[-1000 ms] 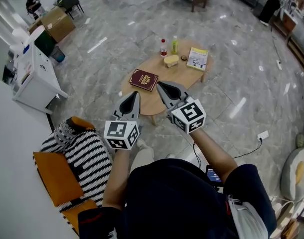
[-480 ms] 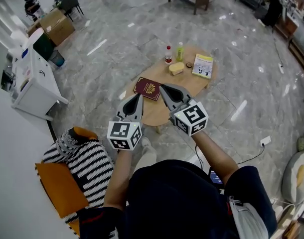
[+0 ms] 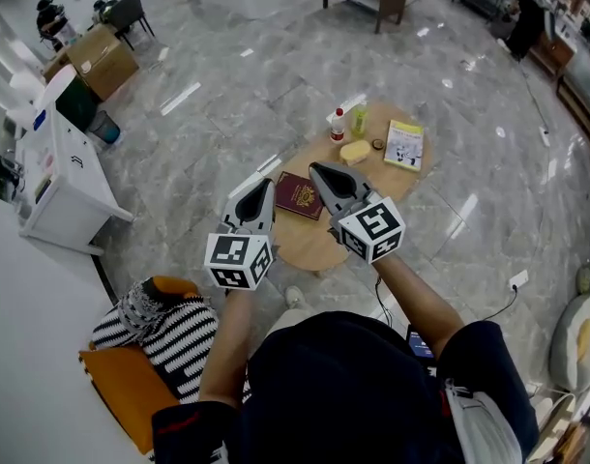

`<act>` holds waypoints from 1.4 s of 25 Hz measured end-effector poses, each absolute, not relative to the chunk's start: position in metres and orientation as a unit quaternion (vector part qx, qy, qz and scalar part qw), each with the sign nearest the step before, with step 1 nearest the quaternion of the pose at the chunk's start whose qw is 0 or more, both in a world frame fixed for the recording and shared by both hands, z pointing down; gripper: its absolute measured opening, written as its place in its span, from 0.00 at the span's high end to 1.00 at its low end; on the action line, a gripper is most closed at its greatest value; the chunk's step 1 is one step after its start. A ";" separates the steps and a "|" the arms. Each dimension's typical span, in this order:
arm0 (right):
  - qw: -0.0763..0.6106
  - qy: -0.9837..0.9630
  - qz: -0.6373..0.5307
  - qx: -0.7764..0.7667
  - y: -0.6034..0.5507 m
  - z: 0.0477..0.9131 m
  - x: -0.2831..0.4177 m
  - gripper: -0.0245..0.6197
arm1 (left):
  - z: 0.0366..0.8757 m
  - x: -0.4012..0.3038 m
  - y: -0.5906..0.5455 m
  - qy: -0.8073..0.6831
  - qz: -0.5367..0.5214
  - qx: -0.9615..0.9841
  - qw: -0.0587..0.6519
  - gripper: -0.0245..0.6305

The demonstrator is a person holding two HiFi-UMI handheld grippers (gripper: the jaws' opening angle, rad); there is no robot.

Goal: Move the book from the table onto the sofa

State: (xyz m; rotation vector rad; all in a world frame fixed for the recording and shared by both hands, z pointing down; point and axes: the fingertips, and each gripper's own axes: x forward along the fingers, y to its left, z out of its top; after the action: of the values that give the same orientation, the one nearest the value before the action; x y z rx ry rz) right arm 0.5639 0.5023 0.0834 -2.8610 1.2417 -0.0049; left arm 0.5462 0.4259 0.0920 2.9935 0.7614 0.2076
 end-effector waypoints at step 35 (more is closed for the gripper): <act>0.022 0.343 -0.121 -0.931 0.464 0.181 0.718 0.95 | 0.186 0.714 0.371 0.283 0.149 0.946 0.056 0.94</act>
State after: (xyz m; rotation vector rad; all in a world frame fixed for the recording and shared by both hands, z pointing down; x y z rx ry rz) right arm 0.7181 0.4643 0.1805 -2.8854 1.0638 -0.3737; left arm 0.7144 0.3708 0.1855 2.8705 0.8603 0.4512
